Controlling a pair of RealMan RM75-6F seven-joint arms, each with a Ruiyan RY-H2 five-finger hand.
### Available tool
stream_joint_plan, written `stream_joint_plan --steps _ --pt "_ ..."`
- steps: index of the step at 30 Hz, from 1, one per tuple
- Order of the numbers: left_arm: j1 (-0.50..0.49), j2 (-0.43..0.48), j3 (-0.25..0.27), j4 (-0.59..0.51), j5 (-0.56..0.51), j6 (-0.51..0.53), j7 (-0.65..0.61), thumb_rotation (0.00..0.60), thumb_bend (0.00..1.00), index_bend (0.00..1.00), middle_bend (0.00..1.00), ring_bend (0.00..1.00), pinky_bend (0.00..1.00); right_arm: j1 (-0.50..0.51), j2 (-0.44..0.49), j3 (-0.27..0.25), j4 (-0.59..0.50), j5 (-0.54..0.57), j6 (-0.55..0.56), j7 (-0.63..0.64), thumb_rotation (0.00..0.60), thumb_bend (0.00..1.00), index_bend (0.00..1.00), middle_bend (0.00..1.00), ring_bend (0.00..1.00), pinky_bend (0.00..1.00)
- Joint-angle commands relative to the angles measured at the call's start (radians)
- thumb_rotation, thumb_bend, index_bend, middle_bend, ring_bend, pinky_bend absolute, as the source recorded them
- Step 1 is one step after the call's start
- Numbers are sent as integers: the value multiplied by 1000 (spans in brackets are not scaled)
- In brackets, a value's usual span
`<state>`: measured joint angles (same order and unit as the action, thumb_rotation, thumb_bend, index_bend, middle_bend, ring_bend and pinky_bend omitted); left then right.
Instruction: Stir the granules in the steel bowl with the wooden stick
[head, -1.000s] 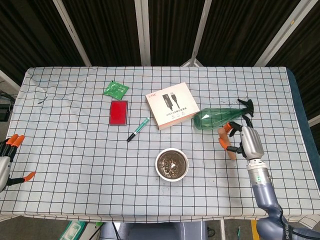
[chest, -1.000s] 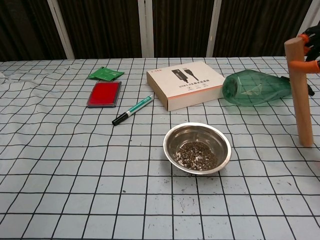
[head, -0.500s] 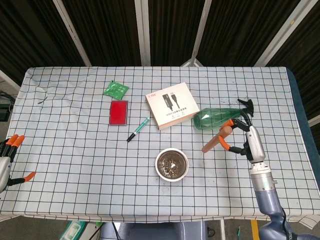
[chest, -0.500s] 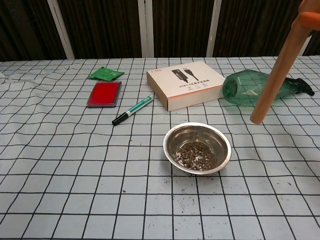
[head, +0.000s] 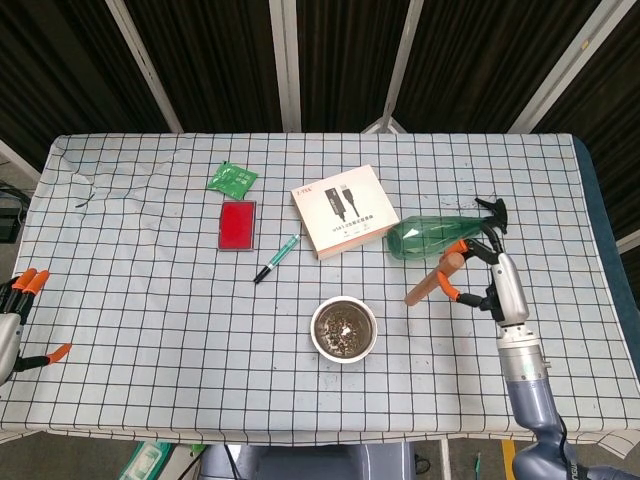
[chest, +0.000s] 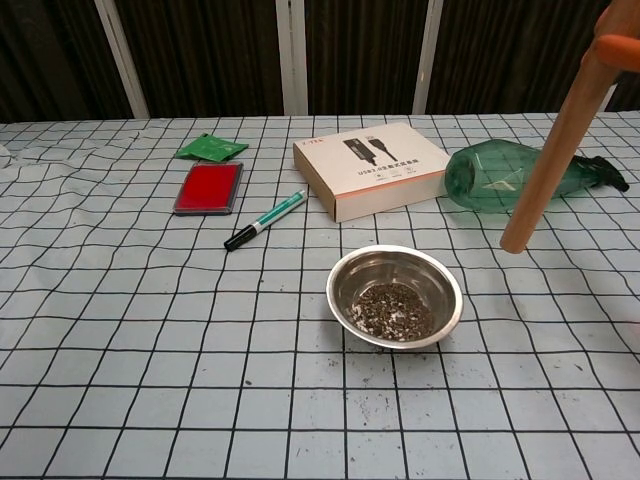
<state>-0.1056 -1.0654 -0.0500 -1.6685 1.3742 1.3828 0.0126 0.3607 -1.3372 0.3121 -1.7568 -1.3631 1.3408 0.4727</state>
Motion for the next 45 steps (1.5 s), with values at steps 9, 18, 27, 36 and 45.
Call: stream_joint_plan --steps 9,18,27,36,45 --pt "1 -2 0 -1 0 2 6 600 17 0 0 0 0 -6 3 -49 -148 -122 40 -12 600 517 766 644 548 0" --pt "-1 -3 1 -1 0 -2 10 600 17 0 0 0 0 17 -101 -100 -126 -140 19 -38 600 517 766 644 548 0" --pt "-1 -2 1 -1 -1 -3 7 600 17 0 0 0 0 51 -227 -107 -52 -142 10 -89 600 517 766 644 548 0" --pt "-3 -1 4 -1 7 -6 0 600 17 0 0 0 0 64 -304 -105 54 -141 23 -105 600 517 766 644 548 0" --pt "-4 1 5 -2 9 -9 -3 600 17 0 0 0 0 63 -339 -115 120 -147 37 -89 600 517 766 644 548 0"
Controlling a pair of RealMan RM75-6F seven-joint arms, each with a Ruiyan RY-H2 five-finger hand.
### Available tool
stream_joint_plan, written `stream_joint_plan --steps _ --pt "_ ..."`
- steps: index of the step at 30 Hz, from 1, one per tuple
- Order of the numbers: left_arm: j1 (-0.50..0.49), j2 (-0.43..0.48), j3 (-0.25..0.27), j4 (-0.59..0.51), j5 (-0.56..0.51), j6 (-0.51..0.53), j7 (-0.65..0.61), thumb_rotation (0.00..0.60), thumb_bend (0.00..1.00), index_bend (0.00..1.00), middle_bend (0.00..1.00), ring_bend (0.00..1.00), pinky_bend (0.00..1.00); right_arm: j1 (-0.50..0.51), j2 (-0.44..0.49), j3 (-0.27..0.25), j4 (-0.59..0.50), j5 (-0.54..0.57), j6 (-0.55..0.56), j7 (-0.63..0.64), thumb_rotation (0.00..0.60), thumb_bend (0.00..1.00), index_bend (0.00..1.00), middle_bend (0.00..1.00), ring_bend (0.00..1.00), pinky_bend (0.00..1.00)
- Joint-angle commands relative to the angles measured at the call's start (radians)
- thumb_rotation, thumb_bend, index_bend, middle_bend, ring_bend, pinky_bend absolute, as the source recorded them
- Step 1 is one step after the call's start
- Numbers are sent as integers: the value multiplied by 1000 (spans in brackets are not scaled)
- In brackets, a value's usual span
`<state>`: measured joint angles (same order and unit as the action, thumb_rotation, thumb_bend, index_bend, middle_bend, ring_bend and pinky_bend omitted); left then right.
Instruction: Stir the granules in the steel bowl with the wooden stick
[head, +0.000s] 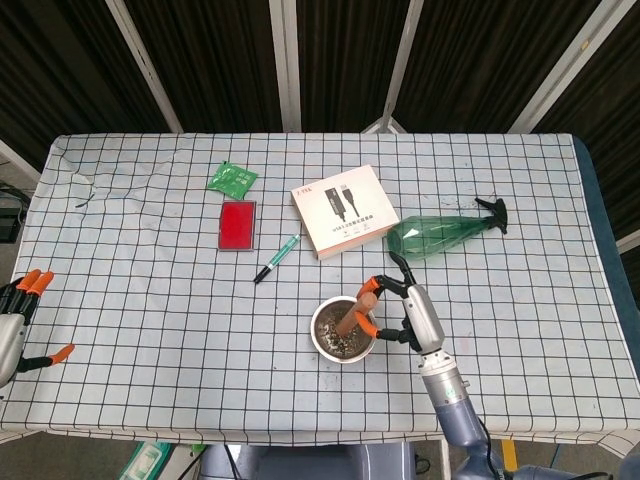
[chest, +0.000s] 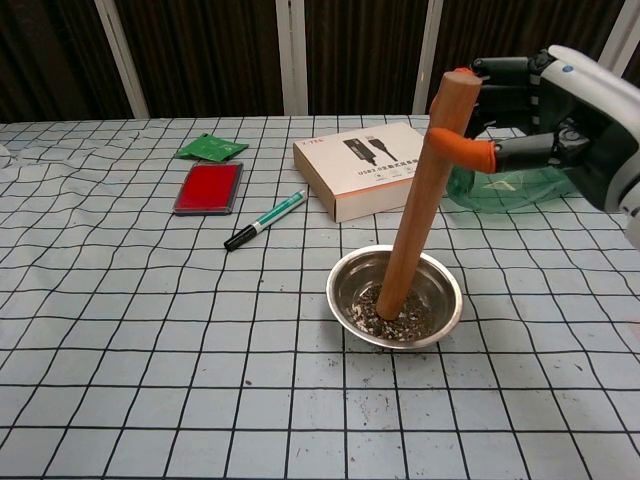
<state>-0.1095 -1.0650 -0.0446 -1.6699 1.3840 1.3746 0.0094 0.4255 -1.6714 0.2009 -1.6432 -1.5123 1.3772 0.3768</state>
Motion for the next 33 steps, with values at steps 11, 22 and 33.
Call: stream_joint_plan --steps 11,22,33 --pt "1 0 0 -2 -1 1 1 600 17 0 0 0 0 -4 -5 -11 12 3 1 6 600 517 766 644 548 0" --pt "0 1 -1 -1 -2 1 -1 600 17 0 0 0 0 -3 8 -2 -16 -12 15 9 600 517 770 645 548 0" --pt "1 1 -1 -2 -2 2 -1 600 17 0 0 0 0 -4 35 5 -51 -17 23 -9 600 517 770 645 548 0"
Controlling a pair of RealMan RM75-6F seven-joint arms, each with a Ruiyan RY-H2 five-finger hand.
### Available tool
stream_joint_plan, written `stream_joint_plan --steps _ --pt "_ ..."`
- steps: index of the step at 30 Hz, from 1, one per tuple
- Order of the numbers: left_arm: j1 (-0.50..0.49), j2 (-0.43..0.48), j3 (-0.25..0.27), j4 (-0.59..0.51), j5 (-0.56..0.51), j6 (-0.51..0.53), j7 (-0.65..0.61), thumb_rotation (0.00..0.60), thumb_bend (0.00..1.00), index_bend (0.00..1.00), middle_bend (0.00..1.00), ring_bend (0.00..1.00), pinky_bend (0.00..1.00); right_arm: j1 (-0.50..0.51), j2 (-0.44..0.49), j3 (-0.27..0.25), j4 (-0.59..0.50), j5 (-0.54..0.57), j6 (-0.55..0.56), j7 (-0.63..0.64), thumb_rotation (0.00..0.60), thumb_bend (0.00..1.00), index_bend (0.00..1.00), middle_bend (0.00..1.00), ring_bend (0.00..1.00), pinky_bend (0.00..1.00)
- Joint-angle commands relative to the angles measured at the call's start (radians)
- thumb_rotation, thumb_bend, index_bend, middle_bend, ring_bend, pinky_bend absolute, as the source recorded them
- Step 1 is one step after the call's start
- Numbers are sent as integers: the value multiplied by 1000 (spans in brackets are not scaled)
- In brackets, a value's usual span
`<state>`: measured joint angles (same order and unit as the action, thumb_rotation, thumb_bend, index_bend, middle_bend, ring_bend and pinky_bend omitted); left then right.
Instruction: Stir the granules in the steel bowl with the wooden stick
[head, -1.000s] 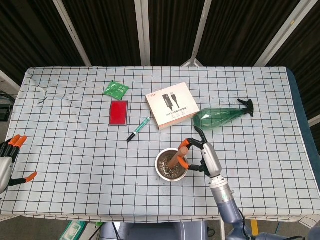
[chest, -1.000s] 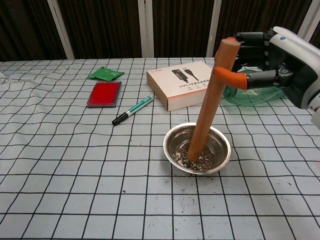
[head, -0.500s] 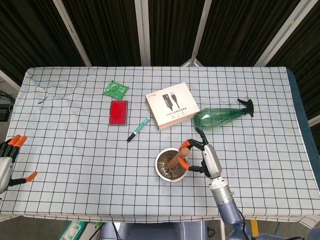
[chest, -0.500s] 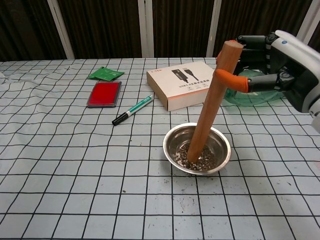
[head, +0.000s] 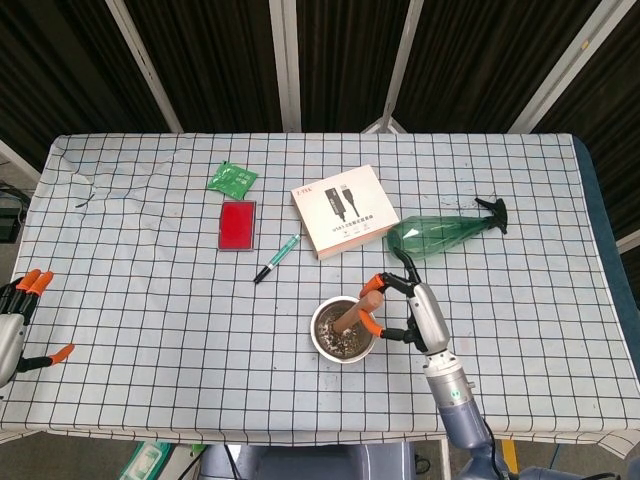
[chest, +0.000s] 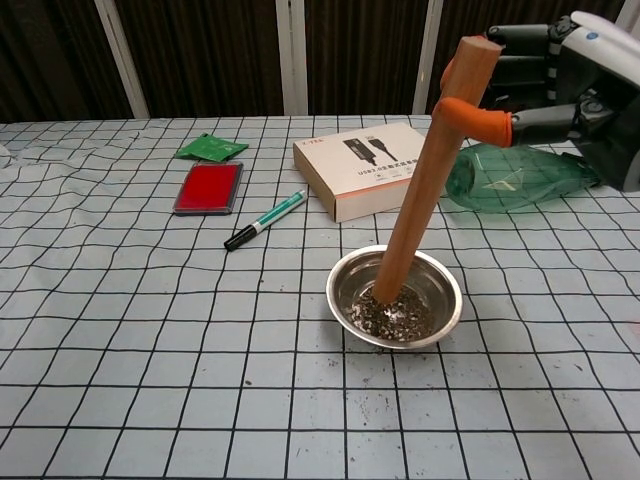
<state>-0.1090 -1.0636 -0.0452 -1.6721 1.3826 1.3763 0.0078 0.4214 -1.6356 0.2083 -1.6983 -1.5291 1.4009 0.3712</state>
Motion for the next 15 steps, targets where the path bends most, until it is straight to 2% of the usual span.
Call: stream_joint_plan --steps 1,15 --pt "0 0 0 0 0 1 1 600 17 0 0 0 0 0 -2 -5 9 0 -2 -5 600 517 770 645 548 0" --pt "0 -2 -1 6 4 5 5 600 17 0 0 0 0 0 -39 -29 84 2 -9 -1 600 517 778 647 553 0"
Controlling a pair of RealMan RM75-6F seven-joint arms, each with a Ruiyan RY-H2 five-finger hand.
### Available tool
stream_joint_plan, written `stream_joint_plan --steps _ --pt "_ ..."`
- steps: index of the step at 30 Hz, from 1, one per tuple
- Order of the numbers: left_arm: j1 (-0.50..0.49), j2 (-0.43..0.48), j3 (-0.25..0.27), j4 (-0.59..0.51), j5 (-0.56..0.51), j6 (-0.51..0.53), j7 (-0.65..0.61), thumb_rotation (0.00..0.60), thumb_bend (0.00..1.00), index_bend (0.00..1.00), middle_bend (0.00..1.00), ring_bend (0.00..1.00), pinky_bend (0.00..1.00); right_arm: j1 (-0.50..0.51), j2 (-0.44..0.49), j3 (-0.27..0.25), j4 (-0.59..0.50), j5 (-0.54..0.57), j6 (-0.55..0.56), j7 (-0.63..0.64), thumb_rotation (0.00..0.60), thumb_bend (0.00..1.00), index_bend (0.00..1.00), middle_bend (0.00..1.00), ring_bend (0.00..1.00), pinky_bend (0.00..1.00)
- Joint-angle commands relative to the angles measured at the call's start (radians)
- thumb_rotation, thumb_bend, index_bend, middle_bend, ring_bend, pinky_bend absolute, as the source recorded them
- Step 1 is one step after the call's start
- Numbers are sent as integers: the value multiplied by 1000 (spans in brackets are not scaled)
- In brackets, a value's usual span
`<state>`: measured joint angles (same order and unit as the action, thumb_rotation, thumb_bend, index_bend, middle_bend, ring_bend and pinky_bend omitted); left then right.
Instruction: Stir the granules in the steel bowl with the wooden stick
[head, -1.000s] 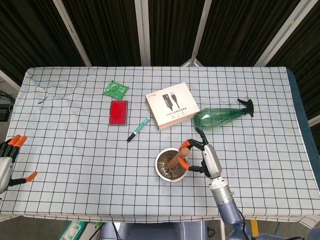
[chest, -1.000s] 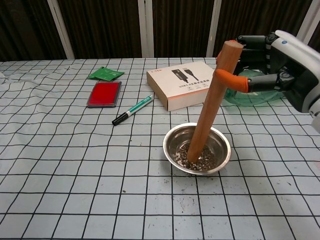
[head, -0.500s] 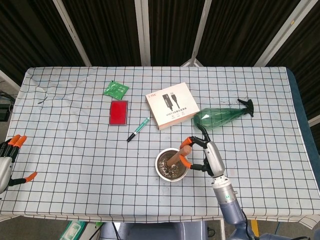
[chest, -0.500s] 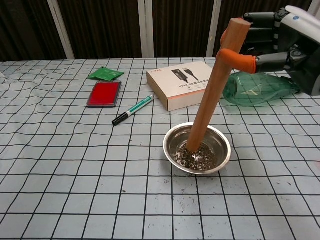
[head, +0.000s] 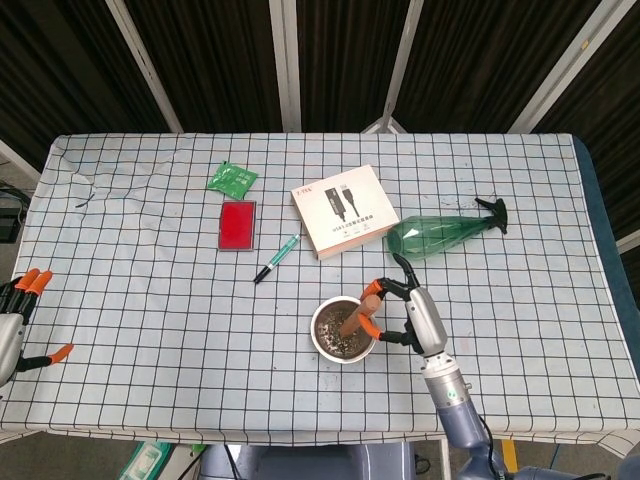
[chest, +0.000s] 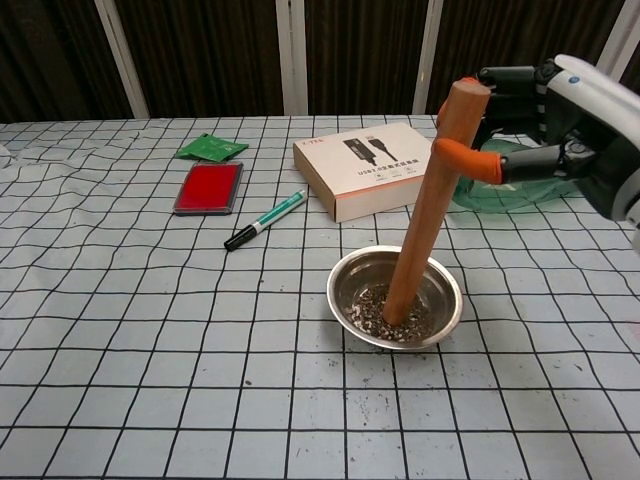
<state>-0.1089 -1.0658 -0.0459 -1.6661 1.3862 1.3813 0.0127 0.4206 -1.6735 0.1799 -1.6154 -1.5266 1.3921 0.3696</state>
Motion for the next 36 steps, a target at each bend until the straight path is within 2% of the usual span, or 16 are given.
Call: stream_joint_plan --steps 1,14,19,24,31,36 --pt "0 0 0 0 0 0 0 600 17 0 0 0 0 1 -2 0 2 0 0 0 600 517 778 647 553 0" --pt "0 2 0 -3 -2 -2 -4 600 17 0 0 0 0 1 42 33 -57 -5 19 6 600 517 778 648 553 0" --pt "1 3 -1 -2 -3 -1 -6 600 17 0 0 0 0 -6 108 66 -119 1 35 1 600 517 779 648 553 0" --pt "0 3 -1 -1 -2 -2 -8 600 17 0 0 0 0 -30 211 102 -156 24 53 -6 600 517 779 647 553 0" --pt "0 1 0 -2 -1 0 0 600 17 0 0 0 0 -58 297 122 -108 78 49 14 600 517 778 648 553 0" --pt "2 0 -1 -4 -3 5 7 600 17 0 0 0 0 -57 297 121 2 112 40 -77 600 516 779 648 553 0"
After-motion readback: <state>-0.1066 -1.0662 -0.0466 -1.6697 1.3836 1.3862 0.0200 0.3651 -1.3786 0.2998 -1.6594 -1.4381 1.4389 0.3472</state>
